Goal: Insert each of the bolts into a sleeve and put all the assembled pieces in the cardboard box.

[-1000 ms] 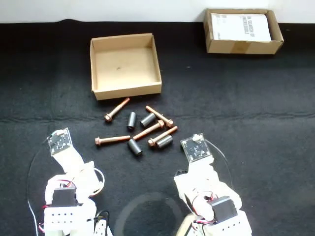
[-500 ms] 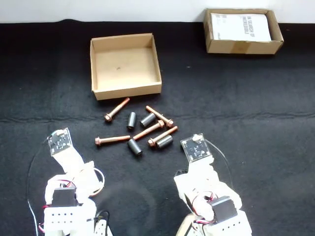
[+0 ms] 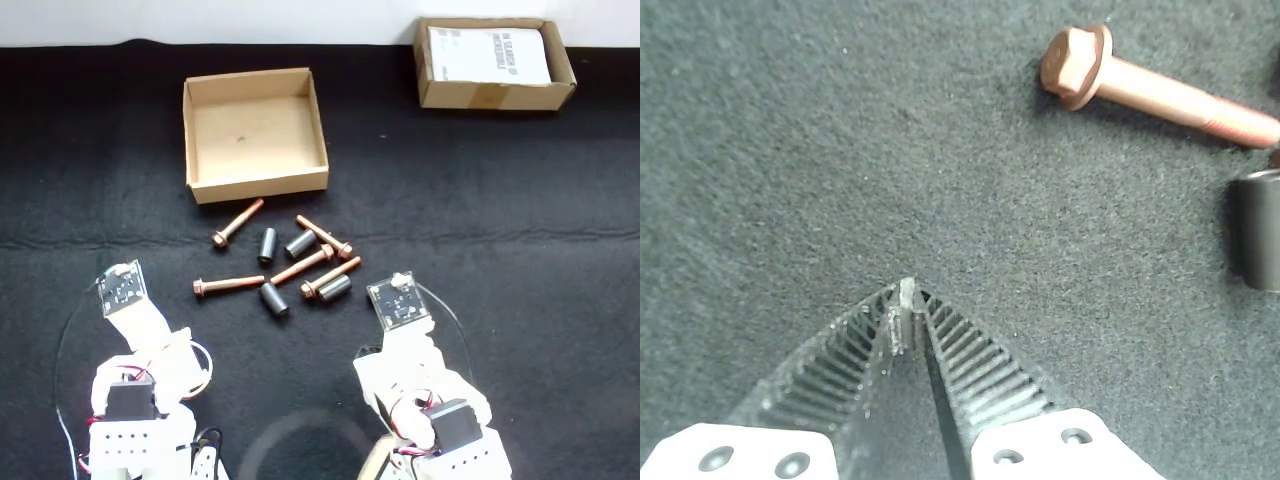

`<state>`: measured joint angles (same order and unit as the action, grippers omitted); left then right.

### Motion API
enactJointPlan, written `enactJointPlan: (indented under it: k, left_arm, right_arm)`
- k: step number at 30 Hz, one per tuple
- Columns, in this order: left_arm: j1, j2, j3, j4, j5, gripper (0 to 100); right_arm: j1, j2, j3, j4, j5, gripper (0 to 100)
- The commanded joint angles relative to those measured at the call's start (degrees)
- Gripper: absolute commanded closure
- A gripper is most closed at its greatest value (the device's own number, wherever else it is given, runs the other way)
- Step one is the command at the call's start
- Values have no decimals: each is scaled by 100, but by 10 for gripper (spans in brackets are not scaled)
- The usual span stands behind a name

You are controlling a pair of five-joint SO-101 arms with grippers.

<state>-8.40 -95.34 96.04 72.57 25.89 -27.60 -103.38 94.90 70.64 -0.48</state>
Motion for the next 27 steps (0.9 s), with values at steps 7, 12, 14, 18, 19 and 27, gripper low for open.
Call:
enactJointPlan:
  k: [7,12,14,18,19,27]
  left_arm:
    - [66,-31,57,-132,18,990]
    - [-224,-31,57,-1363,9,990]
    - [-453,-31,66,-1899,9,990]
    - [-936,-31,163,-2541,-9,989]
    - [-1007,-31,163,-2585,-141,989]
    - [-1015,-22,163,-2215,-3288,991]
  right_arm:
    - [-31,-48,866,13,26,987]
    - [-13,-48,866,-268,26,986]
    - [180,-48,866,-699,44,986]
    - [1007,-48,804,-1771,18,986]
    - [1165,-48,831,-2018,44,985]
    - [1446,-48,831,-2536,18,721]
